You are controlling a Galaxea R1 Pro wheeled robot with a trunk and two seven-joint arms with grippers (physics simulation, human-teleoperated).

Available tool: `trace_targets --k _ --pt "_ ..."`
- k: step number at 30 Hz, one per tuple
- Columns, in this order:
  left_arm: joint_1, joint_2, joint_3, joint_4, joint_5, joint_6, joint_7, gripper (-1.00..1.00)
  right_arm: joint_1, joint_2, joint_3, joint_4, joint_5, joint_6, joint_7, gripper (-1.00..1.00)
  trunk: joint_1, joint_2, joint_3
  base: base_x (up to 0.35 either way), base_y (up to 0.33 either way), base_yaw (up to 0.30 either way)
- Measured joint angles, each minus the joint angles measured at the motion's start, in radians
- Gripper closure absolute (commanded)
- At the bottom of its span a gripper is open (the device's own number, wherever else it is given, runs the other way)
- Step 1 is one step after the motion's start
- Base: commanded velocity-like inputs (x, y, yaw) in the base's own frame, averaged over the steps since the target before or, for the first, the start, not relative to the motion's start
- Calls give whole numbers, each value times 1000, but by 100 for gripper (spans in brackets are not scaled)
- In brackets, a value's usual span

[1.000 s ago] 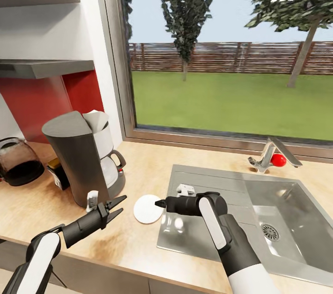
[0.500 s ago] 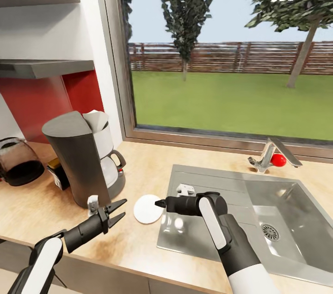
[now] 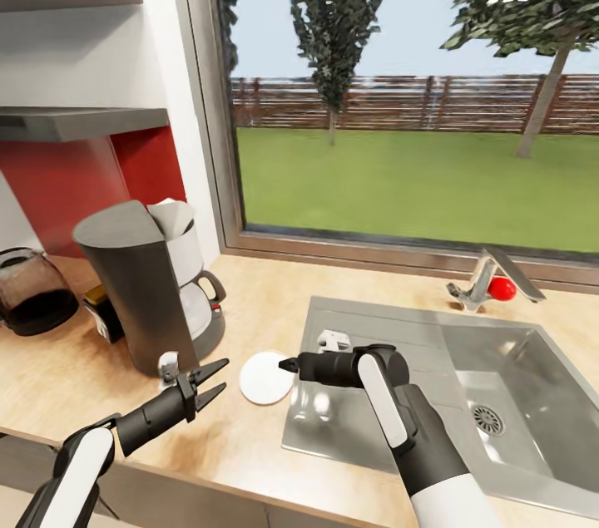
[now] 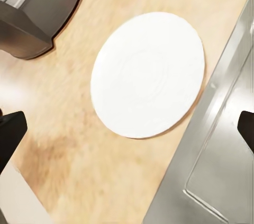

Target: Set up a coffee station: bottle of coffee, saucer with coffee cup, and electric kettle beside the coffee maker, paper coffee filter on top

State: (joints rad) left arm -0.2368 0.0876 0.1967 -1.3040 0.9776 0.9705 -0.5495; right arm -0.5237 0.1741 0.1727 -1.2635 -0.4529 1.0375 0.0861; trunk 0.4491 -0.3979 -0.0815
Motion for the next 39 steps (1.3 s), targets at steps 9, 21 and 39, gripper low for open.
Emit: trace_targets --k 9,21,39 --pt "0 0 0 0 0 0 0 -100 0 0 -1 -2 0 0 0 -100 0 0 0 98 0 -76" --pt "0 0 0 0 1 0 0 -100 0 0 0 2 -9 0 -1 -100 0 0 0 69 0 -4" --pt "0 0 4 2 -6 -1 0 -100 28 0 15 3 -36 -1 0 -100 0 0 0 23 0 0"
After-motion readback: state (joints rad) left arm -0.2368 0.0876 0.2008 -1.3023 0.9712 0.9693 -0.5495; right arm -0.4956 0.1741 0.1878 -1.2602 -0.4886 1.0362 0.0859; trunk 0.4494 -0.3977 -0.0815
